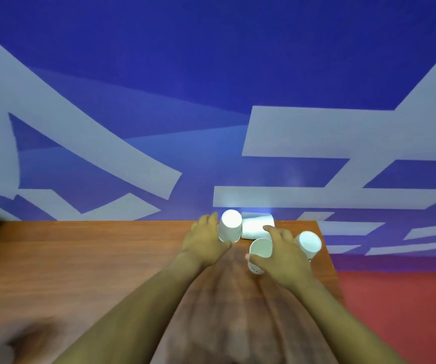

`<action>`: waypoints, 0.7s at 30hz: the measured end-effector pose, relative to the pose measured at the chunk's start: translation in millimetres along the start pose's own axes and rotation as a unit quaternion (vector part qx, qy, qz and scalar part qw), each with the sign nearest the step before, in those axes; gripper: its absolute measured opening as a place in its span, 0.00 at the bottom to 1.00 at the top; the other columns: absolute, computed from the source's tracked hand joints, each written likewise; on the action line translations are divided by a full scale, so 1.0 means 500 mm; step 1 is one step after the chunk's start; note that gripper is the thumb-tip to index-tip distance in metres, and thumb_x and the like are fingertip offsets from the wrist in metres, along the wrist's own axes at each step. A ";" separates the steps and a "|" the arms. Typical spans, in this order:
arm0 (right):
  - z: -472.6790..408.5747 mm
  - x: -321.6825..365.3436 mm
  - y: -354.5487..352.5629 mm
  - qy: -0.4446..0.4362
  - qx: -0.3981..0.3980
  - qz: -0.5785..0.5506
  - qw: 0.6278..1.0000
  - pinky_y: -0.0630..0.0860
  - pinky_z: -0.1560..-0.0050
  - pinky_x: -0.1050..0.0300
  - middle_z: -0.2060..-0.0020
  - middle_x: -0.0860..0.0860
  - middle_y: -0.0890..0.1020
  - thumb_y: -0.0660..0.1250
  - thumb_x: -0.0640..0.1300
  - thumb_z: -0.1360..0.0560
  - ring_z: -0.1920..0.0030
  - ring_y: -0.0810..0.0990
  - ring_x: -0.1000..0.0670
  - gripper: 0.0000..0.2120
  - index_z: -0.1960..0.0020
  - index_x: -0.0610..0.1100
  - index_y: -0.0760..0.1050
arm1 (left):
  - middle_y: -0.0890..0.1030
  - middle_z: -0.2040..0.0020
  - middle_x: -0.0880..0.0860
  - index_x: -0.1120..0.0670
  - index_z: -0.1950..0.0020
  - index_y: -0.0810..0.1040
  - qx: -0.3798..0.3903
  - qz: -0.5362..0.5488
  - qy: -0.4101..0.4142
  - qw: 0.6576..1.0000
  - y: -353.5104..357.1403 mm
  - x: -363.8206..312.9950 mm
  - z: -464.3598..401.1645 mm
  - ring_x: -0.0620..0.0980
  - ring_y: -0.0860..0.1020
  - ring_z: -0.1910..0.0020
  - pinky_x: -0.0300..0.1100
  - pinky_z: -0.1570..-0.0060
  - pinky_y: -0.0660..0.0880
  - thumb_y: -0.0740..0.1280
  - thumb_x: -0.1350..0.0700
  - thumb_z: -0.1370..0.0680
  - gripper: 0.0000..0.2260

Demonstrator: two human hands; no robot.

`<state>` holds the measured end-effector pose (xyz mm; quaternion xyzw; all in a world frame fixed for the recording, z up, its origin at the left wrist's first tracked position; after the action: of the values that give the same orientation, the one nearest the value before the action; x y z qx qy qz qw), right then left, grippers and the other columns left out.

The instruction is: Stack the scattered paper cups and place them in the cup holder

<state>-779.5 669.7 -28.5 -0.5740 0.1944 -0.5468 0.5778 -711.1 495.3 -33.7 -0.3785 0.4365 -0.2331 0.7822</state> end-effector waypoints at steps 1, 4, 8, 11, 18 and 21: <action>-0.009 -0.007 0.010 -0.002 0.006 -0.003 1.000 0.71 0.37 0.50 0.31 0.52 0.65 0.69 0.66 0.34 0.33 0.68 0.47 0.42 0.27 0.55 0.57 | 0.60 0.25 0.54 0.56 0.23 0.52 0.008 0.007 -0.015 1.000 0.014 0.001 -0.021 0.56 0.60 0.27 0.48 0.31 0.62 0.67 0.44 0.25 0.37; -0.025 -0.022 0.035 -0.009 0.020 -0.014 1.000 0.69 0.35 0.51 0.30 0.53 0.65 0.71 0.66 0.36 0.32 0.67 0.48 0.45 0.25 0.56 0.54 | 0.63 0.27 0.54 0.55 0.24 0.54 0.018 0.018 -0.047 0.999 0.048 0.002 -0.069 0.56 0.64 0.29 0.50 0.34 0.66 0.67 0.42 0.26 0.37; -0.040 -0.034 0.050 -0.025 0.019 -0.019 0.999 0.67 0.36 0.56 0.30 0.55 0.66 0.71 0.62 0.33 0.32 0.67 0.52 0.42 0.26 0.56 0.56 | 0.72 0.38 0.51 0.52 0.37 0.66 -0.007 0.027 -0.050 0.998 0.072 -0.001 -0.110 0.55 0.73 0.40 0.48 0.47 0.72 0.69 0.44 0.27 0.24; -0.044 -0.040 0.053 -0.025 0.019 -0.042 0.999 0.66 0.36 0.58 0.31 0.55 0.68 0.71 0.59 0.32 0.32 0.68 0.52 0.39 0.26 0.54 0.58 | 0.75 0.43 0.50 0.52 0.44 0.67 -0.022 0.039 -0.046 0.998 0.076 -0.002 -0.113 0.54 0.75 0.45 0.44 0.54 0.70 0.69 0.43 0.27 0.19; -0.008 -0.011 0.033 -0.017 0.014 -0.072 0.997 0.67 0.37 0.58 0.31 0.54 0.68 0.73 0.54 0.33 0.32 0.68 0.52 0.40 0.26 0.52 0.58 | 0.73 0.38 0.48 0.47 0.36 0.65 -0.021 0.100 -0.007 0.995 0.033 0.037 -0.026 0.54 0.74 0.41 0.48 0.43 0.73 0.70 0.44 0.30 0.26; 0.036 0.025 0.023 -0.014 0.009 -0.078 0.997 0.69 0.37 0.56 0.31 0.52 0.69 0.74 0.55 0.34 0.34 0.69 0.50 0.42 0.26 0.52 0.57 | 0.73 0.42 0.47 0.46 0.41 0.67 -0.034 0.132 0.001 0.991 -0.004 0.066 0.048 0.52 0.74 0.45 0.49 0.44 0.74 0.69 0.43 0.33 0.23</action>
<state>-755.4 664.4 -28.7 -0.5895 0.1363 -0.5838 0.5414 -673.6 480.5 -41.0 -0.3438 0.4910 -0.1126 0.7925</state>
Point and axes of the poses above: each hand's wrist, its own z-axis away from the middle knuckle, its own y-axis out of the palm, x = y × z, the point moved 4 cm from there along -z, towards the middle knuckle
